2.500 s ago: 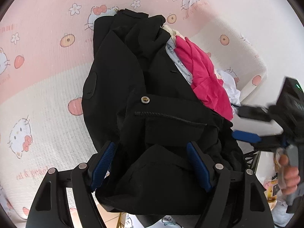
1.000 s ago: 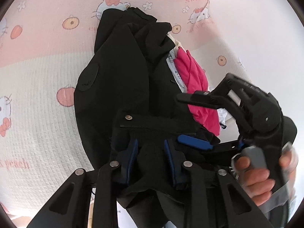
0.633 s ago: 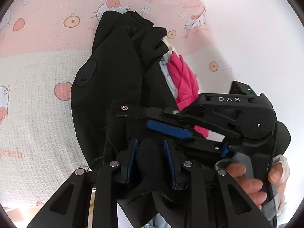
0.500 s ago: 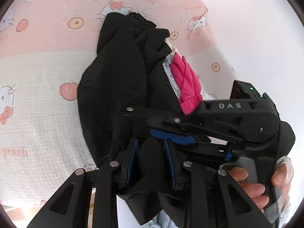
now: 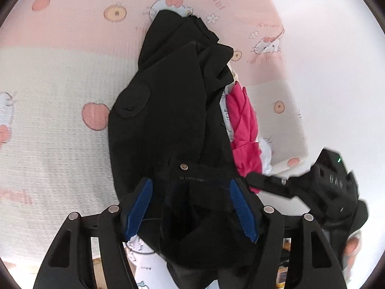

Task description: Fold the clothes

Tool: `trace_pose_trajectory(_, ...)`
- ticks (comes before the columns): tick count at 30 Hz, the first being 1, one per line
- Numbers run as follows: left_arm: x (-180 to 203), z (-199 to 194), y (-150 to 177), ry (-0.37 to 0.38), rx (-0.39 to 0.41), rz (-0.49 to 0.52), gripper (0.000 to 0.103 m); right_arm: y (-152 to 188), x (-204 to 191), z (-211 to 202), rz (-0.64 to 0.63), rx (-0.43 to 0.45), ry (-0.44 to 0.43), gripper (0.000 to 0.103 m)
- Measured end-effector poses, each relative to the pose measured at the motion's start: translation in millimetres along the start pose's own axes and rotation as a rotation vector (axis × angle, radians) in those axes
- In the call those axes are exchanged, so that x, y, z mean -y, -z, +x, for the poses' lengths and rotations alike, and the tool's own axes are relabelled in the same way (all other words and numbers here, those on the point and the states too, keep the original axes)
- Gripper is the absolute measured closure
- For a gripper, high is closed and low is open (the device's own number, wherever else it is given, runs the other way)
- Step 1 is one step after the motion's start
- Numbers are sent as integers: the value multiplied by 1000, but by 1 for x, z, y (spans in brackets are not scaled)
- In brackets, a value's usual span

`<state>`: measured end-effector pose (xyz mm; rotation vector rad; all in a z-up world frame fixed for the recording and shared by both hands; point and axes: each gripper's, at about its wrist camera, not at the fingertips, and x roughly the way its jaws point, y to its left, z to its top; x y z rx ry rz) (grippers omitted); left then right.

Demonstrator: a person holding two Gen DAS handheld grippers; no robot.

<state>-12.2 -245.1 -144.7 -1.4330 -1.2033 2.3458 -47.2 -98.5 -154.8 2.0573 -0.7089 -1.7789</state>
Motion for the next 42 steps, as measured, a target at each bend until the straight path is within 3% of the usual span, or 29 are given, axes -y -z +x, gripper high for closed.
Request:
trace_pose_trajectory(4, -7, 18, -9, 56, -64, -32, 38, -9, 16, 4, 56, -13, 12, 35)
trace_pose_trajectory(12, -4, 42, 1, 49, -142, -57, 38, -28, 61, 4, 185, 8, -14, 35)
trace_pose_trajectory(16, 3, 44, 6, 43, -131, -51, 38, -34, 78, 8, 231, 20, -71, 35)
trace_pose_trajectory(21, 12, 36, 10, 83, -54, 4, 39, -37, 77, 11, 226, 67, -38, 35)
trace_pose_trajectory(24, 17, 25, 13, 95, 1, 30, 66, -36, 74, 12, 197, 98, 7, 35)
trace_pose_trajectory(25, 16, 21, 13, 107, 9, 23, 69, -35, 73, 12, 189, 108, 18, 35)
trace_pose_trajectory(29, 9, 9, 14, 219, 16, -47, 69, -33, 73, 13, 150, 139, 32, 34)
trace_pose_trajectory(34, 18, 5, 20, 182, 24, -16, 69, -27, 71, 16, 70, 167, 55, 45)
trace_pose_trajectory(36, 20, 2, 22, 194, 32, -18, 69, -1, 54, 37, 61, 178, 29, 47)
trace_pose_trajectory(40, 19, -15, 26, 213, 59, -21, 69, -8, 40, 27, 87, 153, -98, 51)
trace_pose_trajectory(41, 21, -24, 29, 200, 79, -6, 73, -7, 40, 23, 96, 136, -147, 52)
trace_pose_trajectory(42, 23, -32, 32, 187, 100, 9, 89, -2, 41, 5, 104, 120, -206, 53)
